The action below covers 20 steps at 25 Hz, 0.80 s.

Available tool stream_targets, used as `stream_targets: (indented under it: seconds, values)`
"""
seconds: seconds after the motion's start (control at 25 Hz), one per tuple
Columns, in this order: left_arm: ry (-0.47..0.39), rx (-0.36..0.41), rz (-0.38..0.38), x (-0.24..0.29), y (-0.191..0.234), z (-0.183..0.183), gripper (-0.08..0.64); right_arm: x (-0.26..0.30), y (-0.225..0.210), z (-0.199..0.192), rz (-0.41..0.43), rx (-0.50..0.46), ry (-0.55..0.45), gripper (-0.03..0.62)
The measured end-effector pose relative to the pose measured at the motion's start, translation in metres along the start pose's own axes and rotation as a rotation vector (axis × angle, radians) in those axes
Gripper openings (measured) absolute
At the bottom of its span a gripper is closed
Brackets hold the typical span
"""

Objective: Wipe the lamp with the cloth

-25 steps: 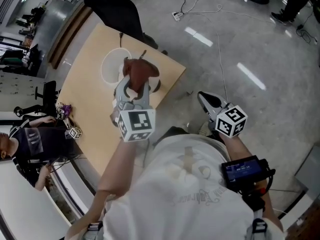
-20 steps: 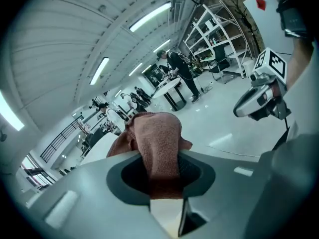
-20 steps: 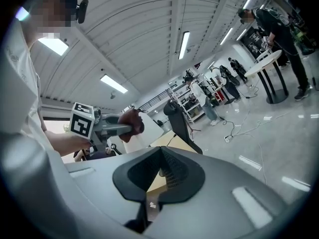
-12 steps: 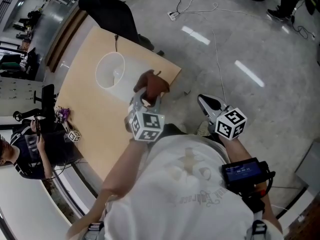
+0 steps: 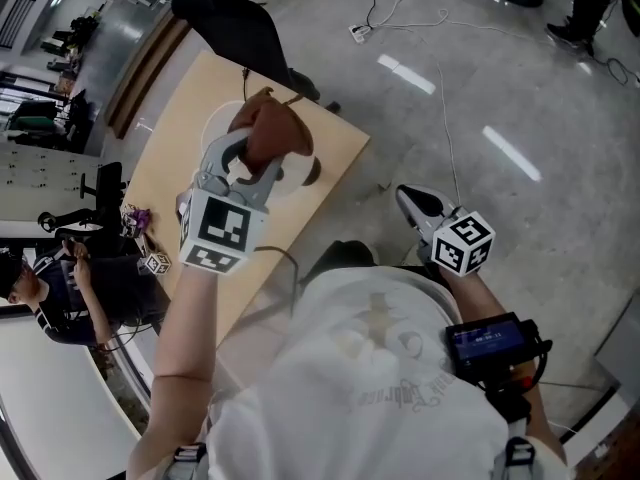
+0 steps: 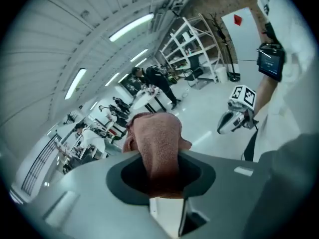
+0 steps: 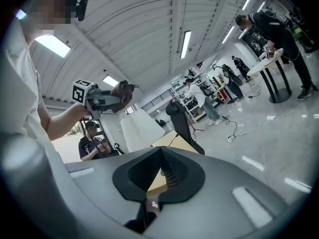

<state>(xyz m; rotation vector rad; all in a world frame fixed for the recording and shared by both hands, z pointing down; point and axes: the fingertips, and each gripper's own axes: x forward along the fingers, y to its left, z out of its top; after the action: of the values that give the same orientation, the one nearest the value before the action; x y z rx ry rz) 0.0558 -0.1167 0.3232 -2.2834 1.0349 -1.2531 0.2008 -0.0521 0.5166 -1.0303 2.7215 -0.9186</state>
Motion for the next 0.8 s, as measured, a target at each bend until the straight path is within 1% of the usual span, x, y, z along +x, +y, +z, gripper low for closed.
stream_targets:
  seconds: [0.12,0.16,0.24,0.32,0.48,0.64,0.8]
  values:
    - [0.097,0.166,-0.156,0.005,0.007,-0.009,0.127,-0.003,0.002,-0.001,-0.003,0.007,-0.006,0.011]
    - [0.128,0.207,-0.213,0.009,0.008,-0.013,0.129,-0.004,0.001,-0.001,-0.008,0.011,-0.011,0.012]
    - [0.173,0.253,-0.323,0.02,0.009,-0.021,0.132,-0.01,-0.003,0.0,-0.023,0.019,-0.021,0.012]
    - [0.179,0.279,-0.416,0.033,0.012,-0.024,0.132,-0.018,-0.009,-0.003,-0.045,0.02,-0.024,0.012]
    - [0.141,0.325,-0.571,0.05,0.028,-0.023,0.132,-0.032,-0.021,-0.013,-0.12,0.01,-0.014,0.012]
    - [0.133,0.425,-0.736,0.064,0.029,-0.011,0.133,-0.04,-0.039,-0.011,-0.2,-0.032,-0.006,0.012]
    - [0.186,0.55,-0.895,0.079,0.016,-0.012,0.132,-0.038,-0.045,0.0,-0.245,-0.055,-0.008,0.012]
